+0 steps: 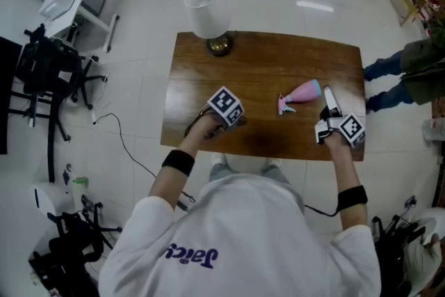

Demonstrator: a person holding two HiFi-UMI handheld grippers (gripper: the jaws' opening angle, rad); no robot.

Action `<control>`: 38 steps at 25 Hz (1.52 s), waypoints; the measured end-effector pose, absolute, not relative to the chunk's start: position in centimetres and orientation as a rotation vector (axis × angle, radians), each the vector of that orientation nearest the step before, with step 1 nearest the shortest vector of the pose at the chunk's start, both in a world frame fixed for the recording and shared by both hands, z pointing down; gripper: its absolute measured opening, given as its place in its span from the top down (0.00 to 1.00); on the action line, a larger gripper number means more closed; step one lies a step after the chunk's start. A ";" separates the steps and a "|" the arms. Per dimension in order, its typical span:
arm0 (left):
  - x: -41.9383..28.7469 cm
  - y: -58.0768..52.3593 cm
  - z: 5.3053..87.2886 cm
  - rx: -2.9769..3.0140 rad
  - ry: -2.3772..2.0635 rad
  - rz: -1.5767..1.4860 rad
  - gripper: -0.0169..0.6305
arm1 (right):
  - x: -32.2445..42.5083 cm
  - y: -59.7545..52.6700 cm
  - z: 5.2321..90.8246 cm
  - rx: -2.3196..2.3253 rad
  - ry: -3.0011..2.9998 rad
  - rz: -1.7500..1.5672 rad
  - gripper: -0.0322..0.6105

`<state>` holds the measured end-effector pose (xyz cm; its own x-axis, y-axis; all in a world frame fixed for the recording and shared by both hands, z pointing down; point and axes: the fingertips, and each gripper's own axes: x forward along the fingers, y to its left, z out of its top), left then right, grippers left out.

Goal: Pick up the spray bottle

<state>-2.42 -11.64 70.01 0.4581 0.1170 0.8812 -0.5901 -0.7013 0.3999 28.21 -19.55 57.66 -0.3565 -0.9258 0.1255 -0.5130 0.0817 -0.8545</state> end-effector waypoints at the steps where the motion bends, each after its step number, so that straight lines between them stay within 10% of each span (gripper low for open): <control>1: -2.4 -11.7 70.0 2.000 -0.396 1.282 0.62 | 27.9 -20.2 57.9 -1.447 2.024 -1.208 0.40; 13: -3.3 -14.2 70.3 1.945 -0.460 1.243 0.62 | 21.2 -26.2 61.7 -1.167 3.153 -1.051 0.40; 27: -4.5 -13.5 70.1 1.899 -0.527 1.189 0.62 | 15.0 -22.4 70.2 0.524 4.275 0.470 0.40; 38: -5.1 -12.2 70.8 1.873 -0.544 1.169 0.62 | 16.3 -21.3 76.1 1.318 4.279 0.940 0.30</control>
